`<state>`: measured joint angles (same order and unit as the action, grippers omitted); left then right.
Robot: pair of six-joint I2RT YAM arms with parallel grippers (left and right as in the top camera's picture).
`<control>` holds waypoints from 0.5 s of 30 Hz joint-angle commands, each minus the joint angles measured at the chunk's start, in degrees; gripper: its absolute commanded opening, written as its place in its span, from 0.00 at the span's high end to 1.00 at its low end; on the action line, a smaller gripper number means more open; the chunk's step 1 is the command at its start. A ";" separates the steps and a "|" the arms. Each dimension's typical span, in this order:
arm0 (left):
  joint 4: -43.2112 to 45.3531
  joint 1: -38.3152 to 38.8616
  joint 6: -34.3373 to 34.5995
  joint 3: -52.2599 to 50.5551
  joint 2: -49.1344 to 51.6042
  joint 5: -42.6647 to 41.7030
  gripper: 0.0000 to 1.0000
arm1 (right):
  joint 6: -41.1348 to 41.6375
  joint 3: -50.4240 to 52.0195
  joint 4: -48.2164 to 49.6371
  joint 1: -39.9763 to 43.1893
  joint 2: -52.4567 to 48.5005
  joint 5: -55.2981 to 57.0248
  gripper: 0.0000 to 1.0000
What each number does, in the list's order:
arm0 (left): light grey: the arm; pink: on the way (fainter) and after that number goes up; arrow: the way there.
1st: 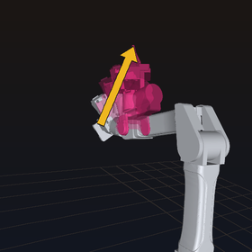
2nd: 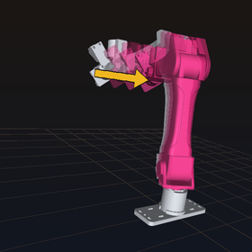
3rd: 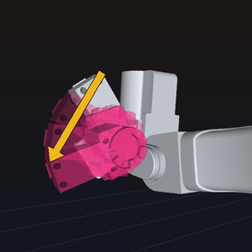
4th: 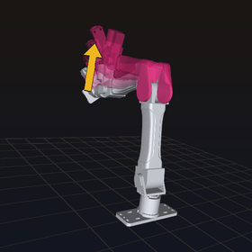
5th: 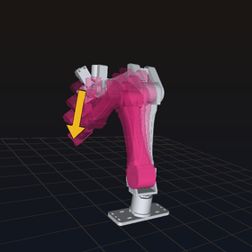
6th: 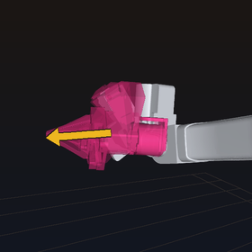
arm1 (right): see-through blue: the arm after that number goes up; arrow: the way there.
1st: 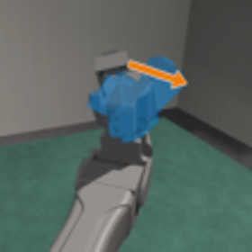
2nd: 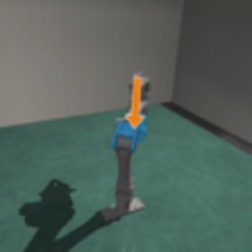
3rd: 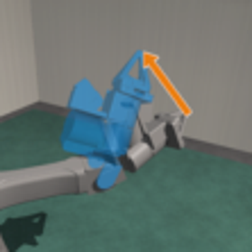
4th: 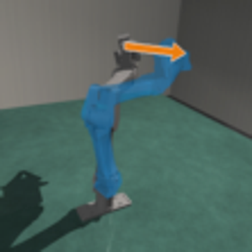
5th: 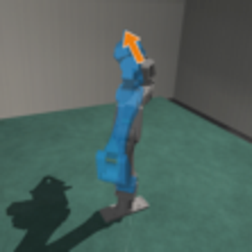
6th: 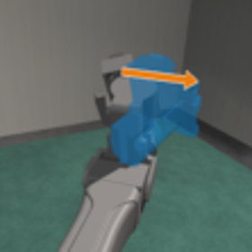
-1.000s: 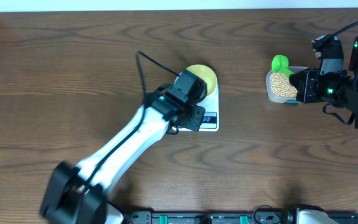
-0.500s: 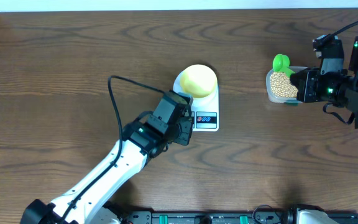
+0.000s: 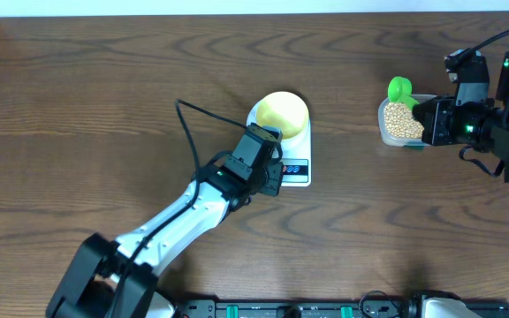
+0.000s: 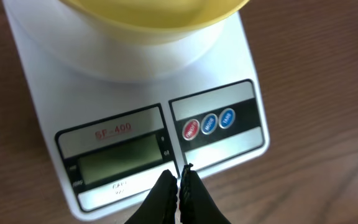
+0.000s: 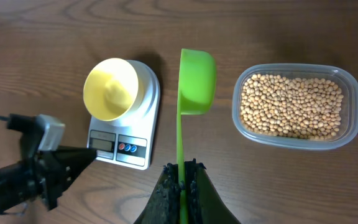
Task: Scoop item into bowl and weigh 50g on scale
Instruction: 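Lower the left gripper tip onto the scale's TARE button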
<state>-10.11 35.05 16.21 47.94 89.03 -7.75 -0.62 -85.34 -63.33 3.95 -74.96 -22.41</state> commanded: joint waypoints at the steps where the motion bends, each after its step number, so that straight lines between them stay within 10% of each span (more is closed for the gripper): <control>1: 1.68 -0.20 -0.07 0.17 1.14 0.79 0.93 | -0.31 0.07 0.15 -0.31 0.04 0.04 0.99; 15: 5.11 -0.20 -0.92 -0.61 1.84 0.76 0.93 | -0.31 0.07 0.79 -0.31 0.04 0.04 0.99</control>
<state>-5.08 35.05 16.25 47.94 90.24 -7.53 -0.62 -85.34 -62.81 3.95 -74.96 -22.41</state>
